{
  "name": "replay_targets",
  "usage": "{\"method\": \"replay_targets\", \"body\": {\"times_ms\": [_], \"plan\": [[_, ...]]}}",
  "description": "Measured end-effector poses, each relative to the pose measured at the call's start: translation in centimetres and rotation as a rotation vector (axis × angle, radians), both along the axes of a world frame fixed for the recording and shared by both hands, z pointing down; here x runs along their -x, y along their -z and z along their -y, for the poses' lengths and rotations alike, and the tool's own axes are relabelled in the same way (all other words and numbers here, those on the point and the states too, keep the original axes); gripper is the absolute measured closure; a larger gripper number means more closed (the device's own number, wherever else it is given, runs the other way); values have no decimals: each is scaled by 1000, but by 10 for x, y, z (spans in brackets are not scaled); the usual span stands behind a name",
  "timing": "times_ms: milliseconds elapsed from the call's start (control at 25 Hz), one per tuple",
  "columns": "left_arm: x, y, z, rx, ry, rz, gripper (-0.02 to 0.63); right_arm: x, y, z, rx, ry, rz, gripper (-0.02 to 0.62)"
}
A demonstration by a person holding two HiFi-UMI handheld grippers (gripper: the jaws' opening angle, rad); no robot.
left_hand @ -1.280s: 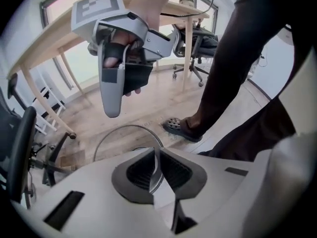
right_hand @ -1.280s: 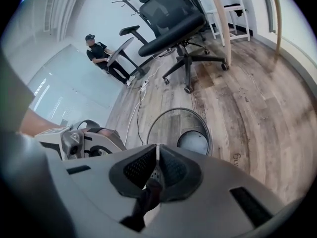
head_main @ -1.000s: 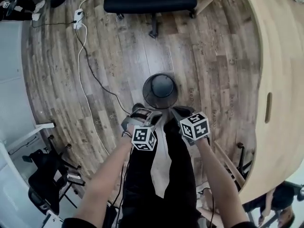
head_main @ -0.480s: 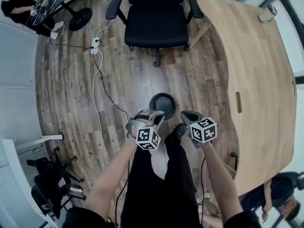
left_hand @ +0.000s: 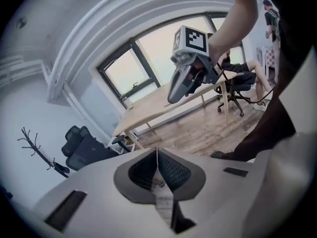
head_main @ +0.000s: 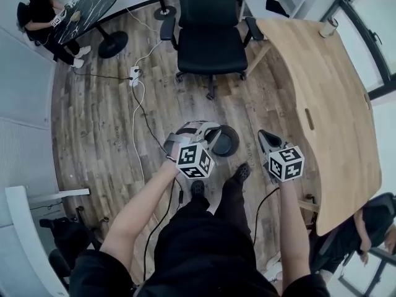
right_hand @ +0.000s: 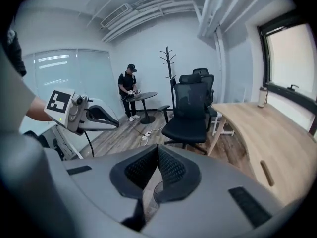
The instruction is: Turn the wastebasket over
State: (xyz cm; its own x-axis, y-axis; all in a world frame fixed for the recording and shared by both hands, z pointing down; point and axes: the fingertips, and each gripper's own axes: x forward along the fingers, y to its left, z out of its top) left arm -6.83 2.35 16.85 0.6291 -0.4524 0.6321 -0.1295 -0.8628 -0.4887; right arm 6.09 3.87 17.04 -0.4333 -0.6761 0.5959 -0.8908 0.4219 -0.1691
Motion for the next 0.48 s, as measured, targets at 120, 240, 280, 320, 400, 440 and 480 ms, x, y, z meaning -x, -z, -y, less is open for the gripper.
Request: {"method": "replay_targets", "body": {"times_ms": [120,240,280,320,400,440,480], "plan": [[14,31,-8,-49,-43,-25,583,17,32,-16,-76,6,-91,561],[27,52,-22,-59,-64,-58,583,30,57,-35,-126,25,-197,563],[31,58,-24,-64,-67,-65,583,33,64,-39,-142,24,-223,563],[34,64,-26,-67,-67,-74,583,35,71,-42,-156,22,-242,563],[41,71,-30,-60,-54,-96,583,40,84,-47,-181,16,-267,563],[44,74,-32,-51,-43,-108,583,40,88,-49,-193,14,-279,563],[45,76,-35,-44,-33,-119,583,40,93,-52,-204,12,-289,563]]}}
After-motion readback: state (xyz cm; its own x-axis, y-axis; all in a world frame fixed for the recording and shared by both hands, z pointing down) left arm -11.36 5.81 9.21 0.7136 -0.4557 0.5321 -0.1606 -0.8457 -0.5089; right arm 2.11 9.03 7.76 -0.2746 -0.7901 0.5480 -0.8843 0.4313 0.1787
